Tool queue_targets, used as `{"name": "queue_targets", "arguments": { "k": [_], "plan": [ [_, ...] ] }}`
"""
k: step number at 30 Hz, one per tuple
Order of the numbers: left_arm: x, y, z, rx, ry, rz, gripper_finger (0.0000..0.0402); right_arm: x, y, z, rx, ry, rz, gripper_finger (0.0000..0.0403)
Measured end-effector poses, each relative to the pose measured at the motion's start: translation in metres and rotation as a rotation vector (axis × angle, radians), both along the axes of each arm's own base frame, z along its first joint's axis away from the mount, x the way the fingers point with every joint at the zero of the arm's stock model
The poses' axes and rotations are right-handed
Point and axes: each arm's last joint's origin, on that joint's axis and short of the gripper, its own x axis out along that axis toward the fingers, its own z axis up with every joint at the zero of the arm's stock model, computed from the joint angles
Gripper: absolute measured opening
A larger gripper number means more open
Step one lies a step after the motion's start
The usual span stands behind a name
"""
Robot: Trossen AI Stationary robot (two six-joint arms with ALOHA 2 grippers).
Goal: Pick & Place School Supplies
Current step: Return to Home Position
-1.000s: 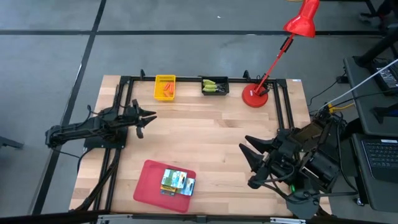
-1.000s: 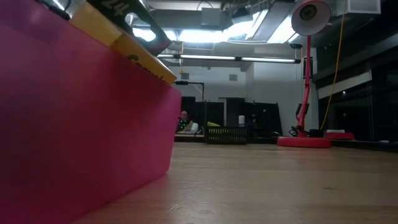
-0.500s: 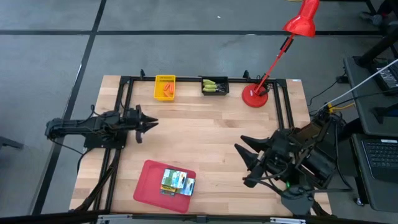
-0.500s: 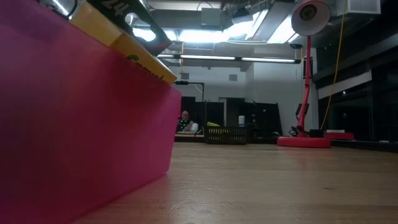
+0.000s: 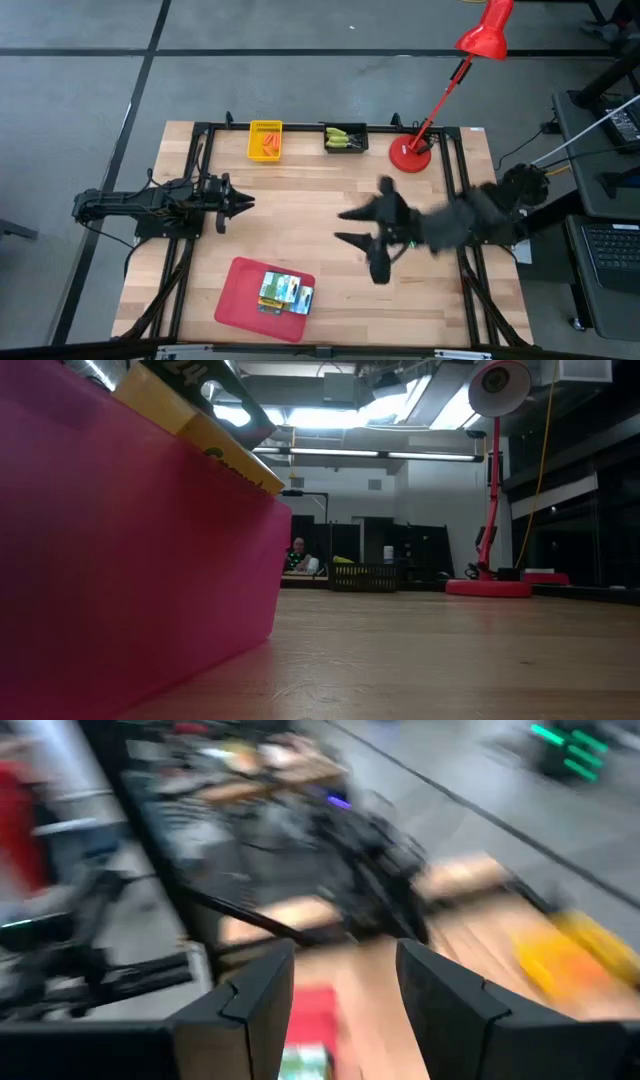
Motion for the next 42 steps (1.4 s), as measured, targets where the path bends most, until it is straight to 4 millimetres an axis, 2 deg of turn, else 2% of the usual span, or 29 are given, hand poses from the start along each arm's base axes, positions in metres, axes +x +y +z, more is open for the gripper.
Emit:
{"name": "queue_targets", "arguments": {
  "k": [5, 8, 12, 15, 18, 20, 25, 31, 34, 37, 42],
  "plan": [
    [0.000, 0.000, 0.000, 0.000, 0.000, 0.000, 0.0084, 0.027, -0.039, 0.024, -0.098, -0.151, 0.338, 0.0180],
    [0.000, 0.000, 0.000, 0.000, 0.000, -0.001, 0.0084, 0.037, -0.060, 0.023, -0.118, -0.145, 0.454, 0.0180],
    [0.000, 0.000, 0.000, 0.000, 0.000, -0.001, 0.0084, 0.040, -0.079, 0.024, -0.135, -0.152, 0.590, 0.0180],
    [0.000, 0.000, 0.000, 0.000, 0.000, -0.001, 0.0084, 0.031, -0.090, 0.034, -0.130, -0.218, 0.692, 0.0181],
    [0.000, 0.000, 0.000, 0.001, 0.000, -0.001, 0.0084, 0.003, -0.098, 0.045, -0.176, -0.294, 0.724, 0.0181],
    [0.000, 0.000, 0.000, 0.000, -0.002, -0.001, 0.0084, -0.015, -0.106, 0.040, -0.201, -0.315, 0.718, 0.0181],
    [0.000, 0.000, 0.000, 0.001, -0.001, -0.001, 0.0084, -0.062, -0.127, -0.008, -0.197, -0.384, 0.612, 0.0181],
    [0.000, 0.000, 0.000, 0.001, -0.001, -0.001, 0.0084, -0.121, -0.144, -0.085, -0.113, -0.424, 0.453, 0.0181],
    [0.000, 0.000, 0.000, 0.001, -0.001, -0.001, 0.0084, -0.143, -0.149, -0.128, -0.069, -0.434, 0.373, 0.0181],
    [0.000, 0.000, 0.000, 0.001, -0.001, -0.001, 0.0084, -0.159, -0.151, -0.169, -0.015, -0.442, 0.364, 0.0181],
    [0.000, 0.000, 0.000, 0.001, -0.001, -0.001, 0.0084, -0.176, -0.151, -0.215, -0.017, -0.468, 0.424, 0.0181]
  ]
}}
